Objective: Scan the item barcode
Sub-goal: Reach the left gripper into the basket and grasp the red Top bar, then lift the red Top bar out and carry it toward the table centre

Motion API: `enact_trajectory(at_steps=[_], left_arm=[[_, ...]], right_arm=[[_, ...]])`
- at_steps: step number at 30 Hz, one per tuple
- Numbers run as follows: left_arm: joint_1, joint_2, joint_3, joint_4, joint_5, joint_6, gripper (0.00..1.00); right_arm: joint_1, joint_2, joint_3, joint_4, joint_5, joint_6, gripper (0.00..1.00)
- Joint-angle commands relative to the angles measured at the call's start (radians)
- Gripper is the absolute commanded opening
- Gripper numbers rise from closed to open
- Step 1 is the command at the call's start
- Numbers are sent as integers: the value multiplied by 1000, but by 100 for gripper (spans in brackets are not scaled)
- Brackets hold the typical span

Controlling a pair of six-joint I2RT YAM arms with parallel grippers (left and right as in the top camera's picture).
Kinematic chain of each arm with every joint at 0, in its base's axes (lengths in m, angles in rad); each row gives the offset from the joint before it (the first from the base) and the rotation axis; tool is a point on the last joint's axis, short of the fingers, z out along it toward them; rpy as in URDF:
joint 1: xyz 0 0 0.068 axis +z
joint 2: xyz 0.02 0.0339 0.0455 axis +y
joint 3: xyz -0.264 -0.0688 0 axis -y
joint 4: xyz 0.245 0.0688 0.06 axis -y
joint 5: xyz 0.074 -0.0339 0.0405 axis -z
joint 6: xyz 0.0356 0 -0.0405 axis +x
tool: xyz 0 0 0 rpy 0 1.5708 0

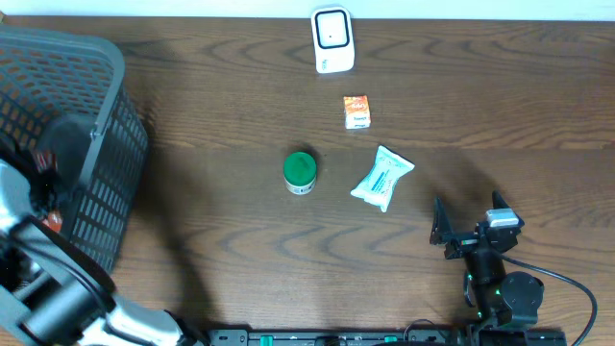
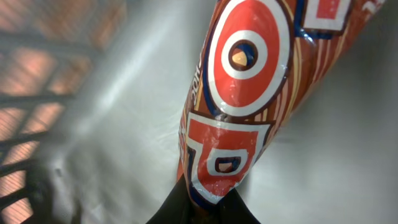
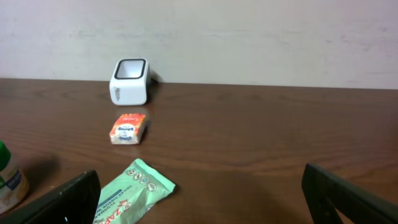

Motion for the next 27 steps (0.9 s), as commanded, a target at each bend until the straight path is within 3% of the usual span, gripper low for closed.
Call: enact_trajectory(at_steps=[1,7,12,14,19,22,27], left_arm=[[-51,-172,47,-5,126,-93,7],[-69,-376,48,8,340,-248,7],[-69,-514,48,15,367,-406,7],[-70,-550,48,24,478,-465,7],[-123,-559,47,93,966,-395,7],[-191,-545,46,98,1054,-375,7],[-367,-508,38,101,1273,-142,7]], right_arm=[[6,-3,-2,-3,1,13,99],[6,-3,-2,-3,1,13,99],[6,-3,-2,-3,1,13,99],[6,-3,-2,-3,1,13,99],[6,-3,-2,-3,1,13,99],[6,-3,-2,-3,1,13,99],[6,-3,-2,-3,1,13,99]])
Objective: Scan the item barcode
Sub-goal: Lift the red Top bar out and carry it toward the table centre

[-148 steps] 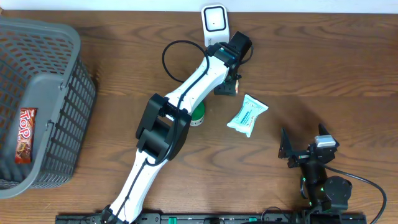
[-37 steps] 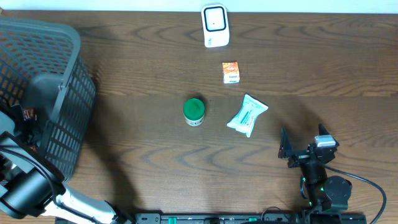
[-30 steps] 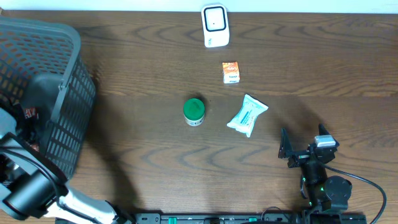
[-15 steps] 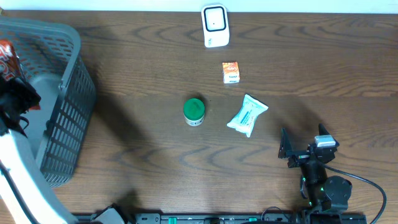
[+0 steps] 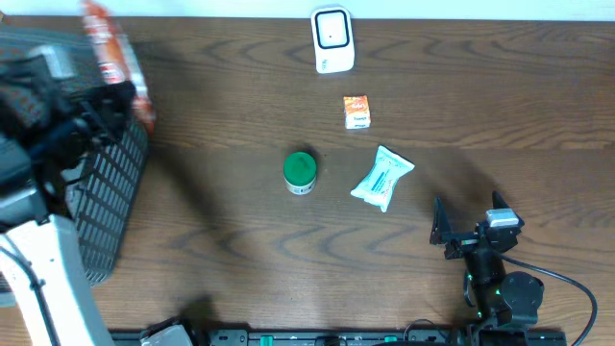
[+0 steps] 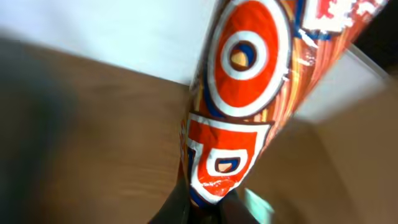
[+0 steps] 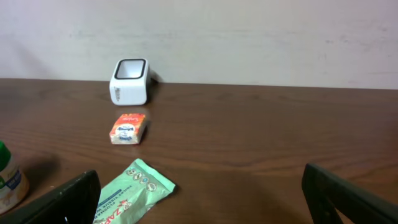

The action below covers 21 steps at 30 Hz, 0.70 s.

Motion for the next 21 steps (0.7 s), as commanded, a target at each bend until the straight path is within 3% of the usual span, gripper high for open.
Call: enact_trajectory(at_steps=[1,4,8,11,21], left_arm=[[-125,32,2,5,312,230,7],[-225,75,2,4,419,367,7],[-332,152,2,5,445,501,8],[-382,221,2,18,607,668,7],[-558,396,2,71,605,673,8]], right_arm=[[6,-3,-2,-3,2,13,99],[6,-3,-2,-3,1,13,99],[6,-3,-2,-3,1,13,99],[6,-3,-2,-3,1,13,99],[6,-3,-2,-3,1,13,99]])
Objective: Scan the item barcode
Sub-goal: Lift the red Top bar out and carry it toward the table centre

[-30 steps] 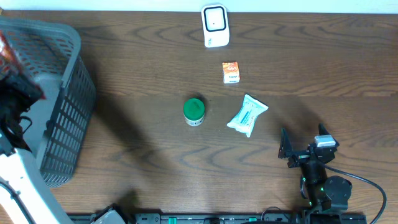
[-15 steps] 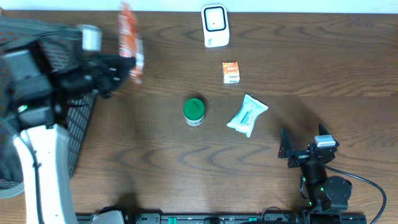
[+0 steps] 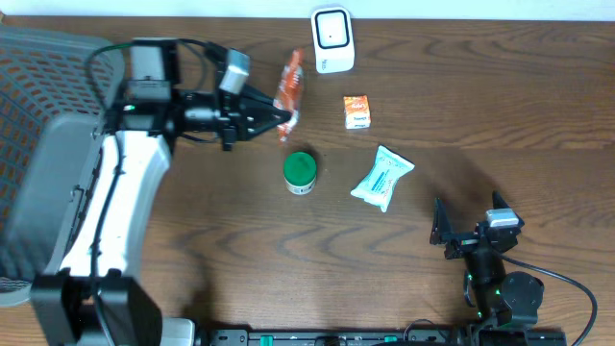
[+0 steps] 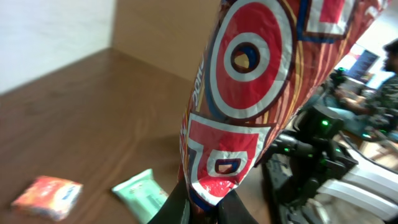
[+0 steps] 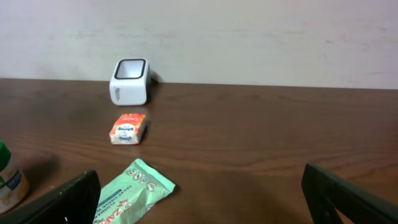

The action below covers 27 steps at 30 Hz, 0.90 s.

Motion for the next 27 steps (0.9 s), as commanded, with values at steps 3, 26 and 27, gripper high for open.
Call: enact_trajectory(at_steps=[3,26,27], left_arm=[[-114,103,2,-9,53,47,8],[-341,348,1,-11,54,-132,8],[-341,348,1,-13,54,-144,7]], right_arm=[[6,-3,-2,-3,1,14,99],[6,-3,-2,-3,1,14,99],[6,-3,-2,-3,1,14,99]])
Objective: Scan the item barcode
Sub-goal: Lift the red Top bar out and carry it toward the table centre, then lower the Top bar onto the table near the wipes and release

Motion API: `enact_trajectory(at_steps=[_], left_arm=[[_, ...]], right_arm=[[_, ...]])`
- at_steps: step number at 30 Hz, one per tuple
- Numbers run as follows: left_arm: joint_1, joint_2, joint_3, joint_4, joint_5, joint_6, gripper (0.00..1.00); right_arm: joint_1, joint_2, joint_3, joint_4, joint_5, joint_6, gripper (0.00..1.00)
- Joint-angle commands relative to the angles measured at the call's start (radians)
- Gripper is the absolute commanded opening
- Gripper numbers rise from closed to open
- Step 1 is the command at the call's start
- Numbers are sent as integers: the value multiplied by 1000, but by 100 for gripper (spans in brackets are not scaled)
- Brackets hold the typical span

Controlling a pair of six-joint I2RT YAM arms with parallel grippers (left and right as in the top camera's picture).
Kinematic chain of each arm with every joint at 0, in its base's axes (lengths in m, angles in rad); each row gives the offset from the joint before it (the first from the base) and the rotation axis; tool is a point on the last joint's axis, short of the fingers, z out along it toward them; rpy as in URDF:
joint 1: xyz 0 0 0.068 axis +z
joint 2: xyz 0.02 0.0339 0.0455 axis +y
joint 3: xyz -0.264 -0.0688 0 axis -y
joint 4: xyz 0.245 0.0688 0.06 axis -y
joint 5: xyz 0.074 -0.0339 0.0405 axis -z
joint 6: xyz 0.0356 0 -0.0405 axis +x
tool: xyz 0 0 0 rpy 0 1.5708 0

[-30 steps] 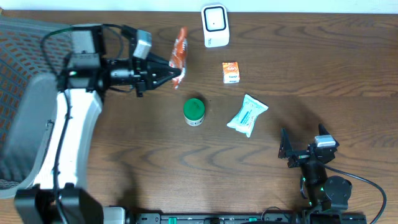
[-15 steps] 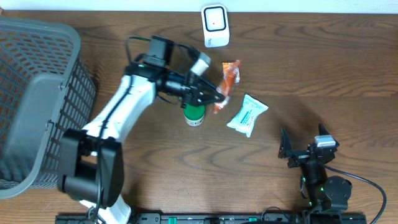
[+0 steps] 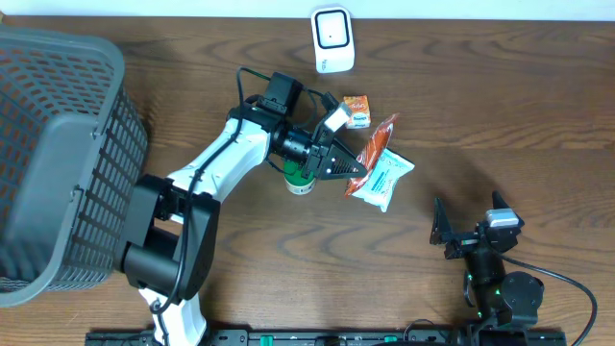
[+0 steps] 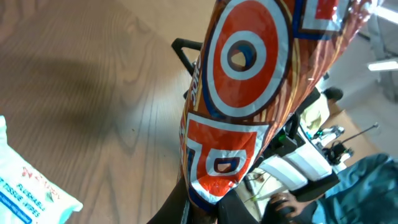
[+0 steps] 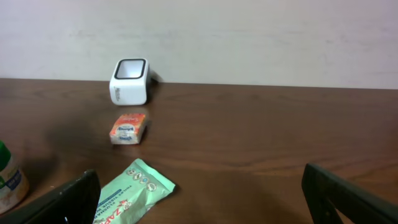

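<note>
A long orange-red snack packet (image 3: 378, 142) with blue-and-white rings hangs in the air over the table's middle, and my left gripper (image 3: 352, 166) is shut on its lower end. In the left wrist view the packet (image 4: 249, 93) fills the frame, pinched between the dark fingers (image 4: 180, 208) at the bottom. The white scanner (image 3: 332, 40) stands at the far edge, also seen as the scanner (image 5: 129, 81) in the right wrist view. My right gripper (image 3: 469, 229) rests open near the front right, with nothing between its fingers (image 5: 74, 199).
A mint-green tissue pack (image 3: 386, 179) lies just under the held packet. A green-lidded bottle (image 3: 300, 179) stands partly under the left arm. A small orange box (image 3: 356, 111) lies between them and the scanner. A grey mesh basket (image 3: 58, 144) fills the left side.
My left gripper, still shut on the packet, has moved from left of the scanner to the right and nearer the front, over the tissue pack. The right arm has not moved.
My left gripper was inside the basket, shut on the snack packet. Then it held the packet over the basket's far right rim, then beside the scanner's left side, and now above the tissue pack. The right gripper stayed open and still throughout.
</note>
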Motion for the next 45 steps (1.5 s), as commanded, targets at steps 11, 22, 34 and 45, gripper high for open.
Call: enact_trajectory(at_steps=[11,22,34,45], left_arm=[[24,8,1,0,29,-141,7],[77,8,1,14,29,-190,8],[76,8,1,14,29,-224,7],[61,8,1,14,-355,-373,8]], right_arm=[[6,-3,-2,-3,1,13,99],[6,-3,-2,-3,1,13,99],[6,-3,-2,18,5,13,99],[6,11,-2,-4,0,14,99]])
